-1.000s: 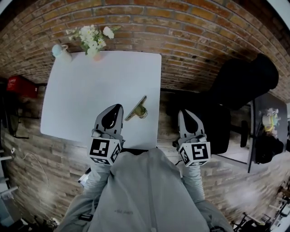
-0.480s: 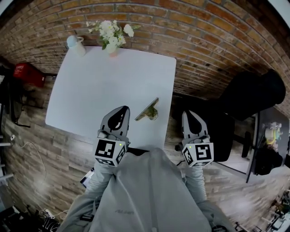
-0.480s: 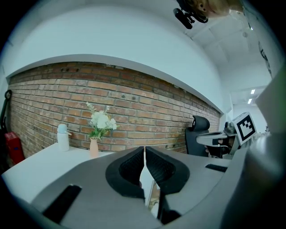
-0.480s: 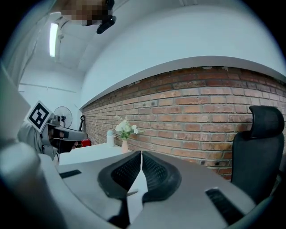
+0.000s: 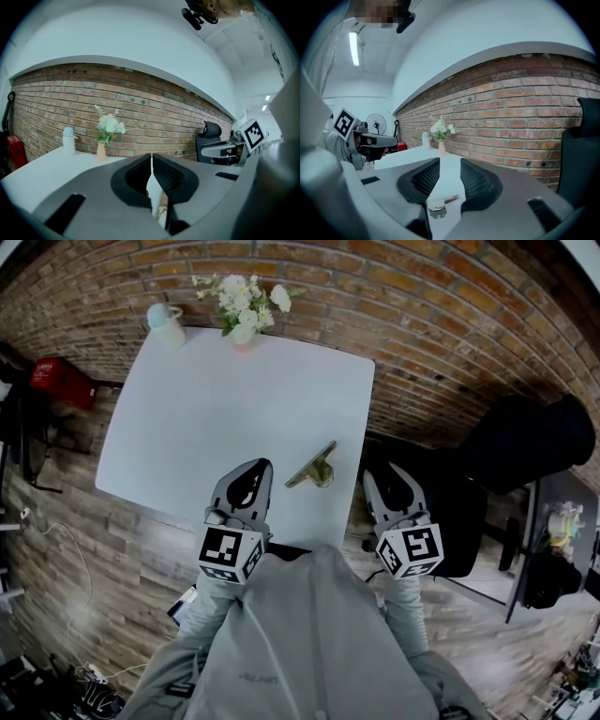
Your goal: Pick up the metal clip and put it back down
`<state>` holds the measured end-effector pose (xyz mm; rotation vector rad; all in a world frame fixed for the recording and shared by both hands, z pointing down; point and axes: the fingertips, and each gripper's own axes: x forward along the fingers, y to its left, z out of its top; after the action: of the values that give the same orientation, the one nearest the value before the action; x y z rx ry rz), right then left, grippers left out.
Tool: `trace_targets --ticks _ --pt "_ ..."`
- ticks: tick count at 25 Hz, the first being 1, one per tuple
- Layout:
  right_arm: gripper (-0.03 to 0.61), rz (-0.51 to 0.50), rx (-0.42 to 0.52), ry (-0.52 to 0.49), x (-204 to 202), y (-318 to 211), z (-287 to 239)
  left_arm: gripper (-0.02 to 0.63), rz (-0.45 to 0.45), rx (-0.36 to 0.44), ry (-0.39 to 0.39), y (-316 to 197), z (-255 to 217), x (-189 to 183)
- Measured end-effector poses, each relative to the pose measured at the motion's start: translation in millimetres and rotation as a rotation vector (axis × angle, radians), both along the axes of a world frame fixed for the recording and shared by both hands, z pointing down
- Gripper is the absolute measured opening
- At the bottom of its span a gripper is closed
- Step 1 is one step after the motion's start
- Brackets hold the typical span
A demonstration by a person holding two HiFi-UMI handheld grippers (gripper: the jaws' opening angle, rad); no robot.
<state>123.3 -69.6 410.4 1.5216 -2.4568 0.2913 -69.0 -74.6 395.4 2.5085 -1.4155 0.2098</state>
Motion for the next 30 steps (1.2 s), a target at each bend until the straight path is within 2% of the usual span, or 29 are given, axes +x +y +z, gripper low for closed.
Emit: trace_targets --ticks 4,13,30 --pt "0.184 -0.052 -0.048 -0.003 -11.4 -0.6 13.9 0.035 -0.002 -0.003 0.0 -1.0 2.7 1.3" --pt "0.267 -0.157 -0.097 0.032 -37.1 -0.3 38.3 0.035 -0.004 -0.016 0.0 -1.7 8.3 1.1" --pt "0.321 -0.274 -0.275 0.127 -68.9 -7.7 131.0 0.035 0.014 -0.109 -0.002 -5.2 44.7 4.1"
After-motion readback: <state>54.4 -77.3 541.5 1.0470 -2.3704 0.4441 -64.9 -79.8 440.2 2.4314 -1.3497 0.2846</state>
